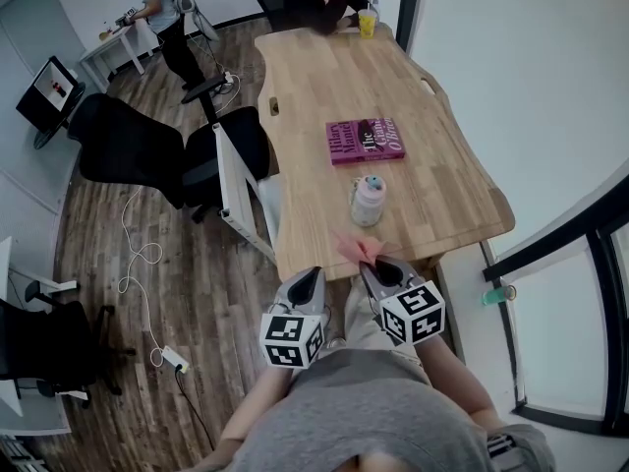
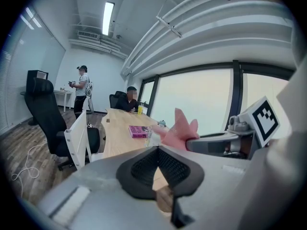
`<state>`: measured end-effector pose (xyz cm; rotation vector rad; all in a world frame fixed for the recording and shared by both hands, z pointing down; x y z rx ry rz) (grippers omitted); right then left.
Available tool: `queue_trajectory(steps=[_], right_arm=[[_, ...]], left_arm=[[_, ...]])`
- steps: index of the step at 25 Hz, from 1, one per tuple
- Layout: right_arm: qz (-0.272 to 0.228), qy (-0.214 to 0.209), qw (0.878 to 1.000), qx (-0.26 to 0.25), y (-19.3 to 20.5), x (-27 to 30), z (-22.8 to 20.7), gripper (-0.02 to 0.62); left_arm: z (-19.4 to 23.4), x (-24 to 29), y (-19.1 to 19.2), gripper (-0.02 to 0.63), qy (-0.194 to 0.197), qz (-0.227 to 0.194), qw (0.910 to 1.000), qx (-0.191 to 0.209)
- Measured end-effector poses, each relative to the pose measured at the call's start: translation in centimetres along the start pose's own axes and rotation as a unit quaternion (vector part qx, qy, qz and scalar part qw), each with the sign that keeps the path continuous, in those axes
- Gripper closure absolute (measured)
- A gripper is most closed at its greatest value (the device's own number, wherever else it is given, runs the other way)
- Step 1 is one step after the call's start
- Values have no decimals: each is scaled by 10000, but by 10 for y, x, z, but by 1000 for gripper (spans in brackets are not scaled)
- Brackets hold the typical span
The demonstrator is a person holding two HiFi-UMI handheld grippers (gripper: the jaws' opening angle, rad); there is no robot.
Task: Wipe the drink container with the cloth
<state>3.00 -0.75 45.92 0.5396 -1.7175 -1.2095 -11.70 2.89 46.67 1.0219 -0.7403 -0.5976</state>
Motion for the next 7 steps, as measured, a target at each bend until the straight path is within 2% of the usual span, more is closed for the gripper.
queue_trajectory(steps=[7], right_arm=[[13,5,10000,14,1,4,-4,572]], left_arm=[[1,4,0,603,-3,6,10000,-11]])
Point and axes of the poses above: the fingertips, and each gripper's own axes: x forward along the fingers, z to its left, y out of its underside, the point moved 6 cm from there along -x, backward along the fingers, and after that the axes turned 15 degrees about y, right-handed, at the moved point
